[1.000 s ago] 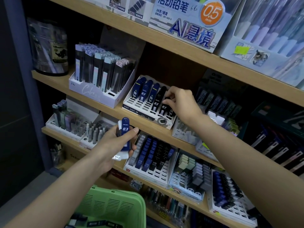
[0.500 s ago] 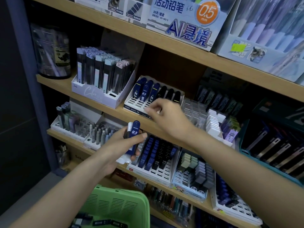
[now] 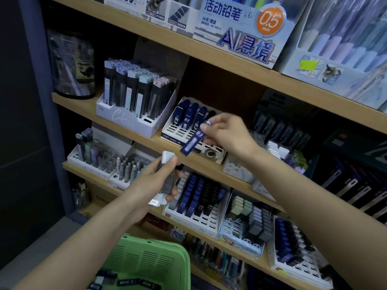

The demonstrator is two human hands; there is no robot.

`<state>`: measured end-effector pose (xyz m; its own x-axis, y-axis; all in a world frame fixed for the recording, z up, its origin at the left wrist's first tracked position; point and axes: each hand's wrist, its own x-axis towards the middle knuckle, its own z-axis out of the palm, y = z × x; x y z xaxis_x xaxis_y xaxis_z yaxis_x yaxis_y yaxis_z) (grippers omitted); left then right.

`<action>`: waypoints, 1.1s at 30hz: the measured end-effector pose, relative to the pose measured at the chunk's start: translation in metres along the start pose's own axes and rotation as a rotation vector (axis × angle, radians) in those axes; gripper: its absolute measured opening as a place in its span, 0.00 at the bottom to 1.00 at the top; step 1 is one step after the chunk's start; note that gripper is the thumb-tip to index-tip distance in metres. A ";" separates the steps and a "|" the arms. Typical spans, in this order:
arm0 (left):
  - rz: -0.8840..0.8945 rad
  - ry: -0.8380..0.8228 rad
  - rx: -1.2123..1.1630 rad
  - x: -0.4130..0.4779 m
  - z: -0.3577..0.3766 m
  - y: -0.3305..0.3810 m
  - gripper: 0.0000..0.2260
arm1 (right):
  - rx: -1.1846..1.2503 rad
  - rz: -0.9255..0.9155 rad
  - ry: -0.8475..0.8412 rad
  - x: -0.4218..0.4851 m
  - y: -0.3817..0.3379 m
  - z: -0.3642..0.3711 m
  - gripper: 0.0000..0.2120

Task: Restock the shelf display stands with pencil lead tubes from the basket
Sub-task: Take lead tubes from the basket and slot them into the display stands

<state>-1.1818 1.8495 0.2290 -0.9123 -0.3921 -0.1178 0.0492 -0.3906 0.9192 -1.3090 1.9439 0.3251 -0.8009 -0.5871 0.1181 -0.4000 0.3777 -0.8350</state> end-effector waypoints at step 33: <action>0.037 0.012 0.064 0.016 -0.028 -0.005 0.09 | -0.562 -0.260 0.096 0.091 0.003 0.003 0.09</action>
<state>-1.1857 1.8218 0.2123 -0.9055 -0.4153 -0.0871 0.0566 -0.3218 0.9451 -1.3813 1.8891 0.3317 -0.6716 -0.6533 0.3494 -0.7397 0.5650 -0.3655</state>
